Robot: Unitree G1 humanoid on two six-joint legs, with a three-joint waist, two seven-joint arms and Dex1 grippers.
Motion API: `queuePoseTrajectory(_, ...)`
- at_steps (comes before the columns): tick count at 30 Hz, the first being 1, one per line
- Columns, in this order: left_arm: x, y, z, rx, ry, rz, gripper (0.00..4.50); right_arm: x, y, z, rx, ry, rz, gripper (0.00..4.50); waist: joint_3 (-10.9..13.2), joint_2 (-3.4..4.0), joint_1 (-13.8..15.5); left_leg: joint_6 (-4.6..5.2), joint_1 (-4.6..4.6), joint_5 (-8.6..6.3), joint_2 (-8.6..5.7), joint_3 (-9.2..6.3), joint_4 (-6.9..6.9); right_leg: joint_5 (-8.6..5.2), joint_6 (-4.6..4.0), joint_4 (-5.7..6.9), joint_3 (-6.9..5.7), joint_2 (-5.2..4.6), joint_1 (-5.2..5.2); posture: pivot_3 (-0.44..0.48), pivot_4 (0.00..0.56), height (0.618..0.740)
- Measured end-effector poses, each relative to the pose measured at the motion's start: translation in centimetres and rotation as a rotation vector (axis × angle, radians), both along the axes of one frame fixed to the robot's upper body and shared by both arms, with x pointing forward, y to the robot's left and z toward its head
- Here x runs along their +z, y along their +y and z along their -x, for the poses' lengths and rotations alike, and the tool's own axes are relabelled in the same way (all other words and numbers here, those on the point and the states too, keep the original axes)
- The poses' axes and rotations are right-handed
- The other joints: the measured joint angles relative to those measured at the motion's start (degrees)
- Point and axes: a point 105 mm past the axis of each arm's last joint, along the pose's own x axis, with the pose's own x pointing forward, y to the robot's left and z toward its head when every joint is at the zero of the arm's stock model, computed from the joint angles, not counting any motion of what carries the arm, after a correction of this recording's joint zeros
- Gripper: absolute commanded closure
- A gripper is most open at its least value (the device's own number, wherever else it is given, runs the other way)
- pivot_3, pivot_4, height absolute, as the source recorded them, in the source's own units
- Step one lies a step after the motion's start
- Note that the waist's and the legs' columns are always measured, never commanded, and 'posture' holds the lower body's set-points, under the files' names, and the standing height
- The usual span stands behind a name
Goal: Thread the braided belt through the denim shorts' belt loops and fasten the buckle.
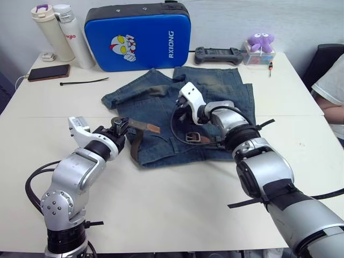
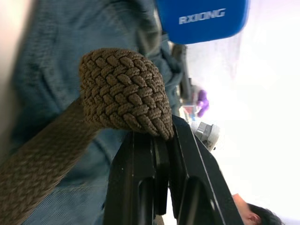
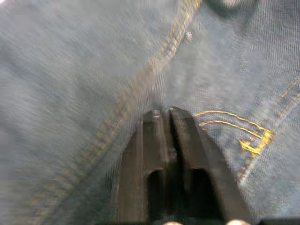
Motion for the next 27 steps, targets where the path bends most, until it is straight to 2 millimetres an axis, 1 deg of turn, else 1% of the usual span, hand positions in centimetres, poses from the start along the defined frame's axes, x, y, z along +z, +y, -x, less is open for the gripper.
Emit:
queuePoseTrajectory(1, 0.0, -0.1, 0.0, -0.006, -0.013, -0.011, 4.50, 0.4, 0.0, 0.2, 0.013, 0.011, -0.015, 2.15, 0.02, 0.03, 0.00, 0.00, -0.04, 0.00, 0.00, 0.00, 0.00, 0.00, 0.00, 0.01, -0.01, 0.00, -0.03, 0.000, 0.150, 0.739)
queuePoseTrajectory(2, 0.1, -0.5, 0.0, -0.019, -0.035, -0.035, 4.50, 0.8, -0.2, 0.6, 0.031, 0.023, -0.032, 1.61, 0.02, 0.04, 0.00, 0.00, -0.05, 0.00, 0.00, 0.00, -0.01, 0.00, 0.00, 0.03, -0.02, 0.00, -0.05, 0.000, 0.150, 0.739)
queuePoseTrajectory(5, 0.1, -1.1, 0.4, -0.051, -0.067, -0.107, 4.50, 2.7, -1.2, 1.7, 0.064, 0.035, -0.066, 0.19, 0.04, 0.07, 0.02, 0.00, -0.07, 0.00, 0.00, -0.01, -0.02, 0.00, 0.00, 0.05, -0.01, 0.00, -0.06, 0.000, 0.150, 0.739)
queuePoseTrajectory(6, -0.1, -1.3, 0.5, -0.055, -0.066, -0.119, 4.50, 3.4, -1.6, 2.0, 0.069, 0.029, -0.068, 0.08, 0.04, 0.07, -0.03, 0.00, -0.07, 0.00, 0.00, -0.01, -0.03, 0.00, 0.00, 0.03, -0.01, 0.00, -0.07, 0.000, 0.150, 0.739)
queuePoseTrajectory(8, -0.6, -1.4, 0.9, -0.059, -0.054, -0.135, 4.50, 4.4, -2.3, 2.5, 0.077, 0.015, -0.068, 0.08, 0.05, 0.08, -0.12, 0.00, -0.06, 0.00, 0.00, -0.01, -0.04, 0.00, 0.00, -0.01, 0.00, 0.01, -0.08, 0.000, 0.150, 0.739)
queuePoseTrajectory(10, -1.5, -1.3, 1.4, -0.050, -0.042, -0.198, 4.50, 5.2, -3.5, 3.6, 0.107, -0.015, -0.013, 0.08, 0.05, 0.09, 0.00, 0.00, -0.06, 0.00, 0.00, -0.01, -0.07, 0.00, 0.00, -0.02, 0.00, 0.01, -0.10, 0.000, 0.150, 0.739)
queuePoseTrajectory(12, -2.3, -0.7, 1.6, -0.013, -0.026, -0.240, 4.50, 5.3, -5.1, 4.7, 0.132, -0.036, 0.074, 0.08, 0.07, 0.11, 0.09, 0.00, -0.06, -0.01, -0.01, 0.00, -0.08, 0.00, 0.00, -0.05, 0.00, 0.01, -0.09, 0.000, 0.150, 0.739)
queuePoseTrajectory(13, -2.5, -0.8, 1.6, -0.006, -0.025, -0.254, 4.50, 5.0, -5.8, 5.5, 0.150, -0.036, 0.123, 0.08, 0.07, 0.11, 0.16, 0.01, -0.07, -0.01, -0.01, 0.00, -0.08, 0.00, 0.00, -0.06, 0.01, 0.00, -0.09, 0.000, 0.150, 0.739)
queuePoseTrajectory(14, -2.8, -0.9, 1.6, -0.006, -0.024, -0.263, 4.50, 4.8, -6.1, 6.1, 0.169, -0.030, 0.152, 0.08, 0.07, 0.11, 0.21, 0.01, -0.06, -0.01, -0.01, 0.00, -0.06, 0.00, 0.00, -0.07, 0.01, 0.01, -0.06, 0.000, 0.150, 0.739)
queuePoseTrajectory(17, -3.3, -2.0, 1.6, -0.025, -0.043, -0.287, 4.50, 3.9, -6.4, 8.3, 0.244, 0.013, 0.206, 0.08, 0.08, 0.13, 0.24, 0.01, -0.06, -0.01, -0.01, 0.00, -0.05, 0.00, 0.00, -0.05, 0.01, 0.01, -0.06, 0.000, 0.150, 0.739)
queuePoseTrajectory(19, -3.3, -2.4, 1.4, -0.017, -0.065, -0.282, 4.50, 3.8, -6.6, 9.4, 0.271, 0.030, 0.224, 0.08, 0.08, 0.14, 0.07, 0.01, -0.04, -0.01, -0.01, 0.01, -0.05, 0.00, 0.00, -0.03, 0.03, 0.03, -0.07, 0.000, 0.150, 0.739)
queuePoseTrajectory(23, -4.2, -3.5, 0.8, -0.031, -0.077, -0.276, 4.50, 4.1, -6.9, 10.2, 0.265, 0.033, 0.244, 0.08, 0.08, 0.14, 0.10, 0.00, -0.03, 0.00, -0.01, 0.03, -0.02, 0.00, 0.00, 0.00, 0.03, 0.05, -0.06, 0.000, 0.150, 0.739)
queuePoseTrajectory(27, -4.1, -3.5, 0.3, -0.009, -0.100, -0.289, 4.50, 4.1, -7.4, 10.7, 0.243, 0.045, 0.260, 0.08, 0.08, 0.13, 0.35, 0.02, -0.05, -0.01, -0.01, 0.02, 0.00, 0.00, 0.01, -0.02, 0.02, 0.04, -0.05, 0.000, 0.150, 0.739)
